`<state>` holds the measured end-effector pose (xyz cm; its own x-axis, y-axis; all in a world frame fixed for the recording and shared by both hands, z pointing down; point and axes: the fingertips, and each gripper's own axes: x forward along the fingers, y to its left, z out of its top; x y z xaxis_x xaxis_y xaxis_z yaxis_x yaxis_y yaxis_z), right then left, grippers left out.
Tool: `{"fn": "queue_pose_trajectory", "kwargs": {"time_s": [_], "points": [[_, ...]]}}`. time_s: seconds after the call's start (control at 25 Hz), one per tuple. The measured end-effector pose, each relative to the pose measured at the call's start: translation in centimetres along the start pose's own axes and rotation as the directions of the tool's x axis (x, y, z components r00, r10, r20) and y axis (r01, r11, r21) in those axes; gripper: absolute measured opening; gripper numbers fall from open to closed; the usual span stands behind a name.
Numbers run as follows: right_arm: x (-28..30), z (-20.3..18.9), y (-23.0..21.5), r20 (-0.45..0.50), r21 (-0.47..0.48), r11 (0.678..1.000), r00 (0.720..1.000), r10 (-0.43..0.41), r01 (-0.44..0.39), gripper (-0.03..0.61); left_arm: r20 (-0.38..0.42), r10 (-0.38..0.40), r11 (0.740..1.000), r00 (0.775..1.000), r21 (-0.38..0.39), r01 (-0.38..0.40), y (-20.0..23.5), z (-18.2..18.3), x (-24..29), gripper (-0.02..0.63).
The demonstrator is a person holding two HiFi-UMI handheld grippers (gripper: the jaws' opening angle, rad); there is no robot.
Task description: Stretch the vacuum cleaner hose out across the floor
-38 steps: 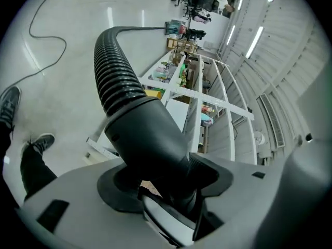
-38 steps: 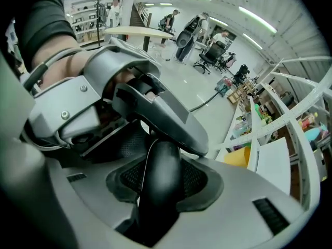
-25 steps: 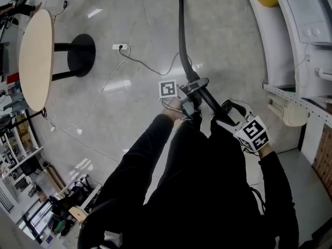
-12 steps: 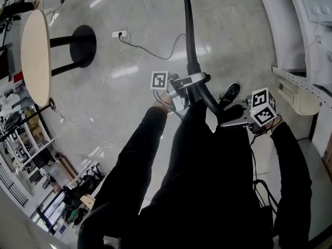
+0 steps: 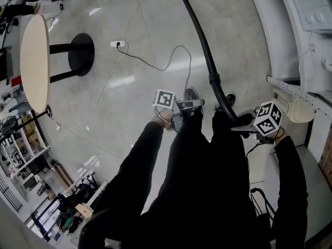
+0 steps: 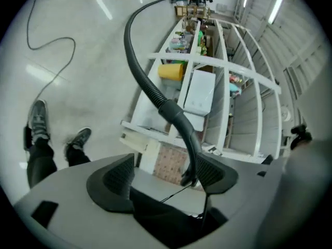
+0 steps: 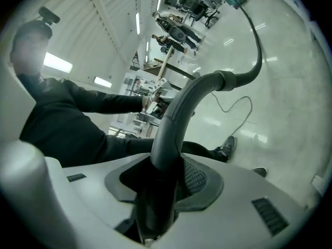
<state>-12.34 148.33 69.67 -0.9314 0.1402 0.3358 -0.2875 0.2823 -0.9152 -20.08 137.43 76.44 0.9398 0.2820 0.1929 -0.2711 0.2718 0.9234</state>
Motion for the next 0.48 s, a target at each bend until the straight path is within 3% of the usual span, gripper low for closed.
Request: {"fn": "queue_pose_trajectory", "kwargs": {"time_s": [0.08,0.16,0.28,0.48], "points": [[-1.4,-2.0,-3.6,-0.071,0.01,0.994,0.991,-0.11,0.111,0.16,-0.057,0.156,0.984,0.986,0.091,-0.15,2.5,-1.7,-0.5,0.364],[-2.5,-4.3,-7.3,-0.168,0.006,0.972,0.959,-0.229,0.233,0.159,-0.114,0.307,0.932,0.945,0.237,-0.274,4.1,-3.1,-0.8,0.364],[-4.1,-7.4,-13.0,-0.308,-0.059,0.903,0.853,-0.422,0.426,0.156,-0.157,0.49,0.797,0.857,0.48,-0.368,4.8,-4.7,-0.5,0.362],[-6.1,-11.2,-20.7,-0.385,-0.104,0.787,0.705,-0.596,0.608,0.146,-0.098,0.649,0.53,0.755,0.77,-0.355,3.9,-4.9,2.0,0.351]]}}
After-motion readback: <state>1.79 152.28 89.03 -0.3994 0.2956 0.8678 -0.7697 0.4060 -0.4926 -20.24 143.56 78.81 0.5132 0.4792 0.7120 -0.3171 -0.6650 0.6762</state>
